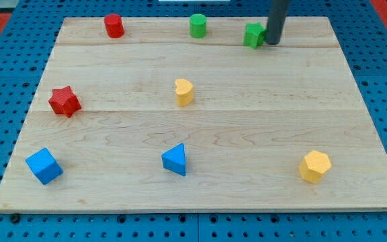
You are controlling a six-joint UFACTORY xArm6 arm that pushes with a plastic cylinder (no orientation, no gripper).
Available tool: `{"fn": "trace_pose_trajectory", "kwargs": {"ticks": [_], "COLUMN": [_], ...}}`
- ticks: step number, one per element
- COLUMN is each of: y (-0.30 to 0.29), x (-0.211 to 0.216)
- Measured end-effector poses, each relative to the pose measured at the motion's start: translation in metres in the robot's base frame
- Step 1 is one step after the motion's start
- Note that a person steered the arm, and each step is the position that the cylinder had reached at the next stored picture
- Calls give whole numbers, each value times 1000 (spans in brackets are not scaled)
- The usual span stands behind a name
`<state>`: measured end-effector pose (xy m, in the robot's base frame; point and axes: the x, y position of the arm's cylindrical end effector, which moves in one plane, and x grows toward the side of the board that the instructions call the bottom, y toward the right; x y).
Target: Push the red circle parallel to the top of the red star
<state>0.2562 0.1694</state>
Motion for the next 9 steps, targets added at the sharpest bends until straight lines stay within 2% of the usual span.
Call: {"fn": "trace_pose_trajectory", "kwargs": {"ticks": [1, 2, 3, 4, 5, 6, 7, 9], "y": [-24, -74, -115, -109, -79, -92, -164, -230], "x": [-32, 1, 60, 53, -25, -63, -53, 37]}}
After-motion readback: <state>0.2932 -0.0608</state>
